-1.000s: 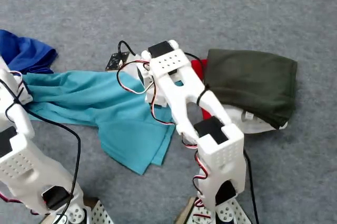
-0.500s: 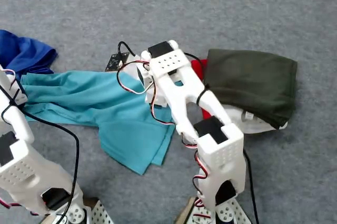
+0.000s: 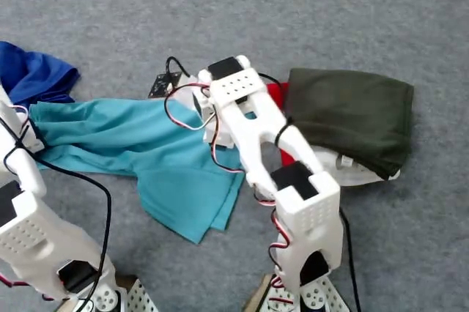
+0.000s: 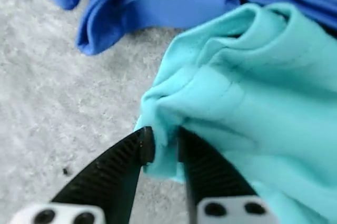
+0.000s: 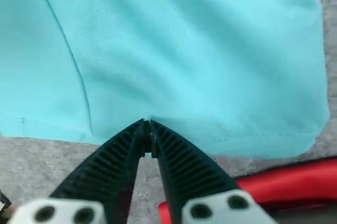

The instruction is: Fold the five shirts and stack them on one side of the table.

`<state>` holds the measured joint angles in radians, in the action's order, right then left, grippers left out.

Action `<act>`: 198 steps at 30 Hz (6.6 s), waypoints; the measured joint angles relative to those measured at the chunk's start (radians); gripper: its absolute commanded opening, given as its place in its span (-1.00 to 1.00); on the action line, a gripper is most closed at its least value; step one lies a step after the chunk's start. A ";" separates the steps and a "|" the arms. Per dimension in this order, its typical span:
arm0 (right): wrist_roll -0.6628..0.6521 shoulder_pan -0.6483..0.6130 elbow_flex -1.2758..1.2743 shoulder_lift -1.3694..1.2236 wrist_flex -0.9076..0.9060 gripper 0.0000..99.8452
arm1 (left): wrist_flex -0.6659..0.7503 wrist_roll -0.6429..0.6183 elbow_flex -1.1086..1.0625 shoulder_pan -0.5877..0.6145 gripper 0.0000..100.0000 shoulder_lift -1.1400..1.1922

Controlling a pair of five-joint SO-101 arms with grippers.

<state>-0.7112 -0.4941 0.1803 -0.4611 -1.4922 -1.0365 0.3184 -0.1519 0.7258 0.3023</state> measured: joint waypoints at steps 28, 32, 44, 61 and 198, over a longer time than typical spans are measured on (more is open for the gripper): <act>-0.100 0.210 0.554 -0.445 0.018 -0.99 | -0.103 0.061 0.035 0.034 -0.96 0.011; -0.157 0.215 0.733 -0.508 -0.107 -0.99 | -0.068 0.087 -0.017 0.035 -0.96 0.011; -0.157 0.117 0.790 -0.365 -0.272 -0.99 | -0.371 0.095 0.295 0.015 -0.96 -0.107; -0.018 0.020 -0.104 0.002 0.100 -0.99 | -0.075 -0.124 0.511 -0.172 -0.96 0.301; -0.054 0.189 0.982 -0.707 -0.124 -0.99 | -0.038 -0.235 -0.060 -0.120 -0.96 -0.117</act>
<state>-0.7649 -0.3053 1.1623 -1.1684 -1.6164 -1.0748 0.0836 -0.2117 0.6061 0.1857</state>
